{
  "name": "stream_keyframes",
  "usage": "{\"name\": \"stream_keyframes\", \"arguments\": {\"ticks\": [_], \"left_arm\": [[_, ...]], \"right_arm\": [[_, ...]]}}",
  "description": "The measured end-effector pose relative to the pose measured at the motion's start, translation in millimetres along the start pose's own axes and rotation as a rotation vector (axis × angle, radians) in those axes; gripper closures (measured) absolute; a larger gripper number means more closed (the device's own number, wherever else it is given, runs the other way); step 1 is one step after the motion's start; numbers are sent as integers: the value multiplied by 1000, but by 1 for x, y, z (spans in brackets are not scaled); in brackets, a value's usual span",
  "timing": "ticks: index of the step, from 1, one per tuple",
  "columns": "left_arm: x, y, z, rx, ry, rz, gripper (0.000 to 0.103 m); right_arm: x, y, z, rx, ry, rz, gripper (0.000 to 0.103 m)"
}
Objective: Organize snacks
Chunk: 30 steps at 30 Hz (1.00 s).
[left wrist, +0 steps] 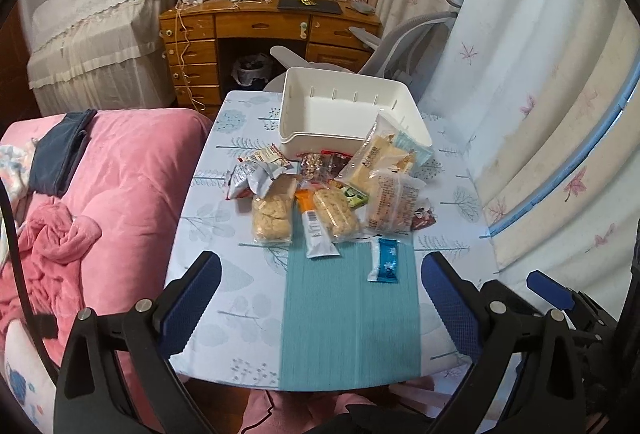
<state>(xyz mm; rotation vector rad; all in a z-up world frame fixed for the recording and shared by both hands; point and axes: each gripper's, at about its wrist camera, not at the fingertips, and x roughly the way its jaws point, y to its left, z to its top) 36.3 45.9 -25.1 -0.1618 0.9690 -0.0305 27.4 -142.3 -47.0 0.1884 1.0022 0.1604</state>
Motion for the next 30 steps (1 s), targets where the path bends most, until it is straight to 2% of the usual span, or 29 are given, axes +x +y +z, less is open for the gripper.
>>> {"name": "stream_keyframes", "arguments": {"ticks": [5,10,17,22,26,30], "left_arm": [[17,35,20,33,42,-1,3],[40,64,33,77,85,-34,3],[78,86,47,109,152,-61,3],[107,98,60,82,196,-68,3],[134,102,71,51,229,-40,3],[167,106,84,9,294,-17,3]], "right_arm": [[16,19,0,94,0,-52,9],[29,37,-4,169,-12,-111,9],[44,50,-14,231,5,-196,11],[60,46,-15,245,35,-244,14],[83,38,-10,242,95,-274,16],[121,17,-3,280,219,-301,24]]}}
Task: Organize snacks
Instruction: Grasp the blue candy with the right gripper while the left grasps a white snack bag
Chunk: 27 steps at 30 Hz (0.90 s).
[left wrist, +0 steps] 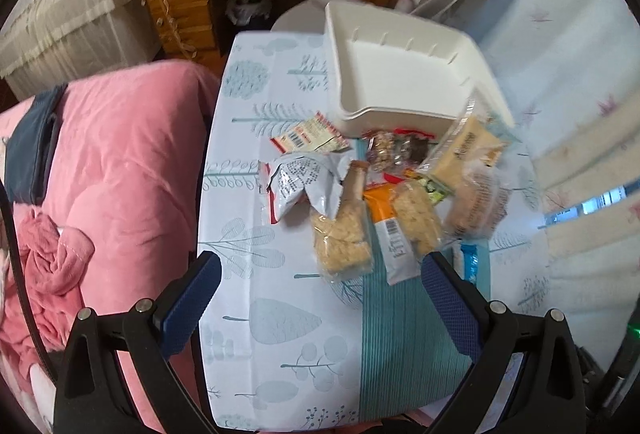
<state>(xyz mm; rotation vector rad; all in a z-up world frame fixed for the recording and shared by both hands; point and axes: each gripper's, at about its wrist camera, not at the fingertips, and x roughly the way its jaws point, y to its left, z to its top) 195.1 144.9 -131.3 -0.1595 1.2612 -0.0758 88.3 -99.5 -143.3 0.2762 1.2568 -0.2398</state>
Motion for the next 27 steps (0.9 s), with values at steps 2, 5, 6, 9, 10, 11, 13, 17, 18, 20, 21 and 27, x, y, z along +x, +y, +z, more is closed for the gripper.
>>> {"name": "stream_keyframes", "arguments": {"ticks": [2,5,6,9,10,11,13,17,18,20,21,27], "left_arm": [[20,4,10,-34,49,4,3],[45,11,20,-77,98,19,3],[53,12,24,-86,111,22,3],[79,15,36,-108,153,36,3],[89,16,40,-113,170,38,3],[97,16,44,-118,183,38,3],[114,19,54,-138,207,42,3],[143,26,69,-183,239,52,3],[150,28,72,-195,246,52,3],[160,31,76,-208,257,45,4],[164,32,77,-211,264,45,8],[185,32,78,-219,320,57,27]], "right_arm": [[22,-6,9,30,72,-2,26],[53,-12,20,64,160,-1,30],[63,-14,24,73,187,-6,32],[87,-15,30,66,244,-12,38],[93,-16,32,65,258,-10,41],[99,-16,34,64,271,-10,42],[110,-15,37,54,286,-15,44],[128,-12,41,24,302,-17,48],[131,-11,42,13,301,-21,51],[136,-9,44,-7,300,-34,53],[138,-8,44,-14,300,-39,53],[151,-7,51,-27,321,-53,64]]}}
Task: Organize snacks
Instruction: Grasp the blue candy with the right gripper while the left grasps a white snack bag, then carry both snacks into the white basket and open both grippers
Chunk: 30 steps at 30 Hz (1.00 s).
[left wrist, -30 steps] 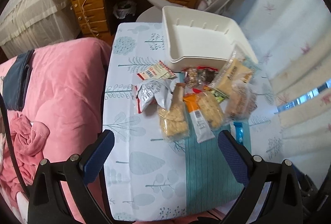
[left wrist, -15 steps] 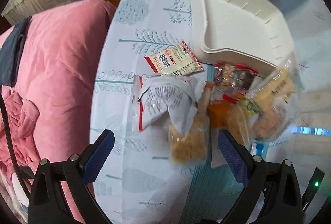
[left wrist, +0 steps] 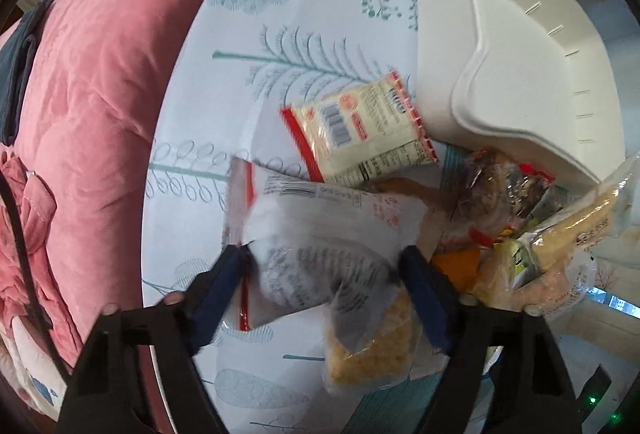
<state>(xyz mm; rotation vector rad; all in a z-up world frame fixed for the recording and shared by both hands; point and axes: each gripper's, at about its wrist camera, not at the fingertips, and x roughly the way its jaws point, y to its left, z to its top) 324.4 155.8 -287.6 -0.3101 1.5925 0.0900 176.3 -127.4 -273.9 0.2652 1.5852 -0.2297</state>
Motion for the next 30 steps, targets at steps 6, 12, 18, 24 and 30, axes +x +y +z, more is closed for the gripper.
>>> {"name": "stream_keyframes", "arguments": {"ticks": [6,12,18,24,30], "left_arm": [[-2,-2,-5,22,-3,11,39],[-17,8,-17,18,-5,-9,42],[-49,18,-36,36,-46,-35,42],[-84,27,-60,54,-62,-79,41],[-122,22,-73,103,-90,-111,41]], "right_arm": [[13,7,12,-68,1,-1,73],[18,18,8,-109,-8,-2,79],[15,17,-14,-81,0,68,81],[-12,29,-45,-100,-43,171,81],[-49,54,-40,-156,-99,269,81]]}}
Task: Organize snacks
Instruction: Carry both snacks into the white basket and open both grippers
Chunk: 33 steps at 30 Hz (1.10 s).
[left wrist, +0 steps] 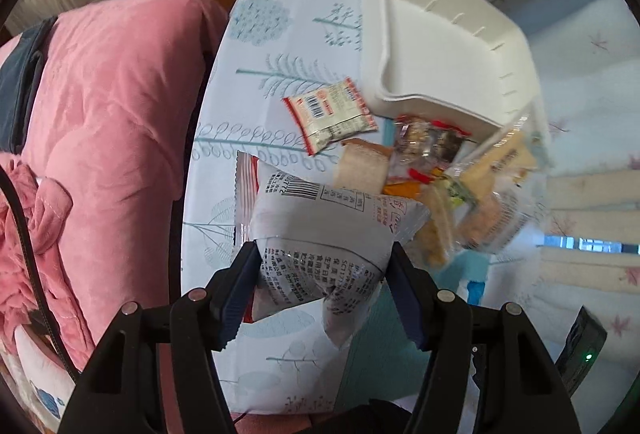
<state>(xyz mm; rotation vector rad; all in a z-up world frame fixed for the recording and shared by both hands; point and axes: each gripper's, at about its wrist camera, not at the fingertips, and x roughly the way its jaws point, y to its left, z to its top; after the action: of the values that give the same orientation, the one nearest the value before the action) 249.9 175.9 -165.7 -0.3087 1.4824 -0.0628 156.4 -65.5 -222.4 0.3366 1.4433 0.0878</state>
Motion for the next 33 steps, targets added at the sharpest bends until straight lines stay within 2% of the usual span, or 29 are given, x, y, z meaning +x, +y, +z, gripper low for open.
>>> {"name": "stream_keyframes", "arguments": {"ticks": [7,14,17,19,28,33], "left_arm": [[-41,-31,22,73,-81,-2,40],[-69,-64,57,94,-185,-49,39],[-73,-79,71,109,-210,-55,39],[-70,-91,80,128,-214,-54,39],[-33,-139,124,184,-219,-32,39],[2,-154,145,147,-192,-63,38]], "right_arm": [[-50,37,37,-88,-135,110,81],[-89,49,90,-160,-269,117,81],[-105,40,112,-175,-331,105,81],[-113,34,127,-184,-373,85,81],[-111,-19,190,-97,-530,107,81],[-102,-49,216,-76,-543,91,81]]}}
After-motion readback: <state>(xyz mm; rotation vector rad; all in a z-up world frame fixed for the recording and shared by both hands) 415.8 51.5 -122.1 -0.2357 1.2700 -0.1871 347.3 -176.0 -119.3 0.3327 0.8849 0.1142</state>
